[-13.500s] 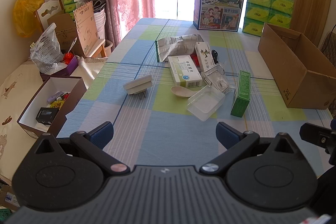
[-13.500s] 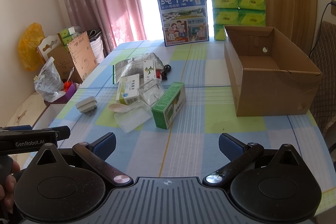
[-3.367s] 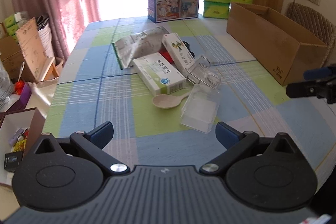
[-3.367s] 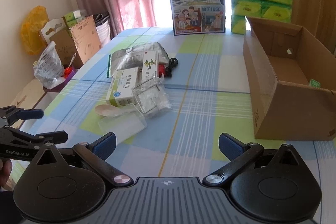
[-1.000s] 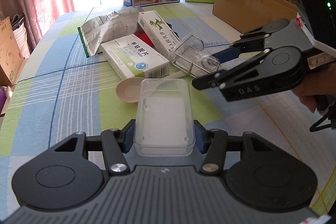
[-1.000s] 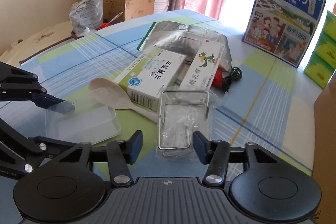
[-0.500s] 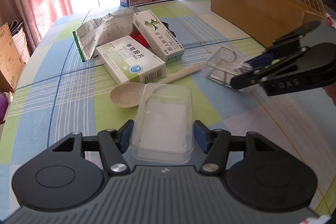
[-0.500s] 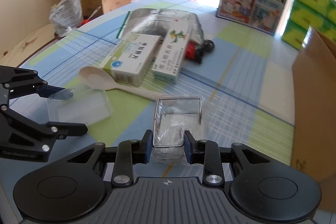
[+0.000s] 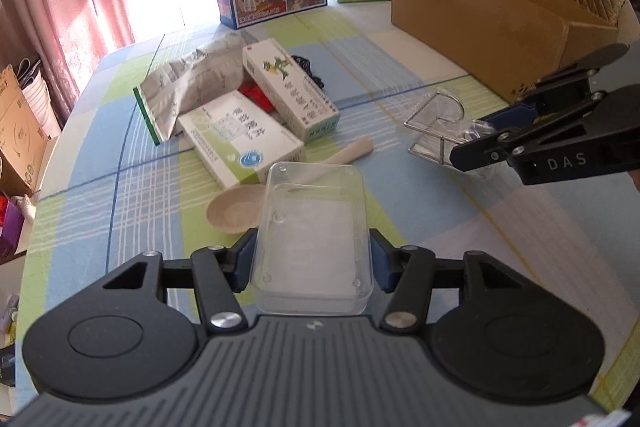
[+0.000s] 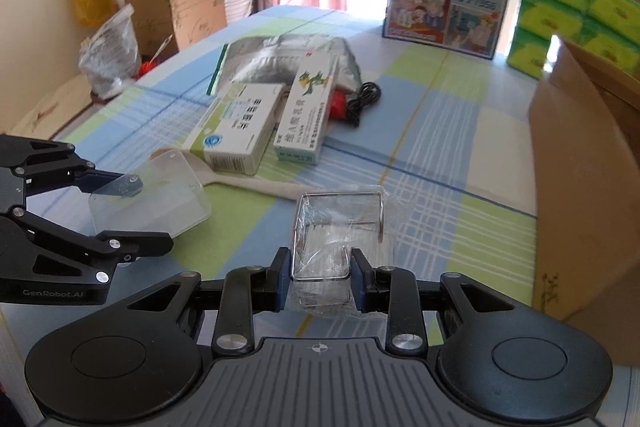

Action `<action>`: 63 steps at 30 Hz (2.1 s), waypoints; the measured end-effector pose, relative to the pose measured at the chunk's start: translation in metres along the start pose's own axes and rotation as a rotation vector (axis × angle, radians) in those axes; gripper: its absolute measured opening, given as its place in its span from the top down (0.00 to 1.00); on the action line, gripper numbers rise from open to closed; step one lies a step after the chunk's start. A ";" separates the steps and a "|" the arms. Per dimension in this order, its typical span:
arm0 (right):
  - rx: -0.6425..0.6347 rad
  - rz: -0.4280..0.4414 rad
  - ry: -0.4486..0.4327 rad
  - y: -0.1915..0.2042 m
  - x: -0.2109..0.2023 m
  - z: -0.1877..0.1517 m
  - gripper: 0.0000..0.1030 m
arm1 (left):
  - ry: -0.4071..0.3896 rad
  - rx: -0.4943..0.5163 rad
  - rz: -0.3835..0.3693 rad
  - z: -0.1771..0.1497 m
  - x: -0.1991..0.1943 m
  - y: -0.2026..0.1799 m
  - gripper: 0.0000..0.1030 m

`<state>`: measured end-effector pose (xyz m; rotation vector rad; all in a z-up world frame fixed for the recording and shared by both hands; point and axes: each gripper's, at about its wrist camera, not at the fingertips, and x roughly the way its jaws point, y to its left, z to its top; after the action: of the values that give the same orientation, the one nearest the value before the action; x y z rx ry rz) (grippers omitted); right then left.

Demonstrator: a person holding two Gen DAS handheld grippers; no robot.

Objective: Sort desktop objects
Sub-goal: 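Carry the clear tray with the left tool while the right tool carries the wire holder to the cardboard box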

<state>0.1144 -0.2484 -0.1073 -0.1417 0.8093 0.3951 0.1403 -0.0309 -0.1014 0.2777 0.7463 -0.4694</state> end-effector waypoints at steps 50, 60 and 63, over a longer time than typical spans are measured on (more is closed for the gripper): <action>0.281 -0.254 -0.178 -0.246 -0.148 0.019 0.73 | -0.130 0.183 -0.216 0.243 0.050 -0.210 0.50; 0.291 -0.244 -0.157 -0.265 -0.122 0.020 0.73 | -0.109 0.192 -0.222 0.248 0.082 -0.215 0.50; 0.297 -0.242 -0.151 -0.269 -0.118 0.019 0.73 | -0.105 0.197 -0.222 0.248 0.088 -0.216 0.50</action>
<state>0.1600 -0.5245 -0.0157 0.0664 0.6837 0.0536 0.2325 -0.3444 -0.0055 0.3526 0.6319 -0.7646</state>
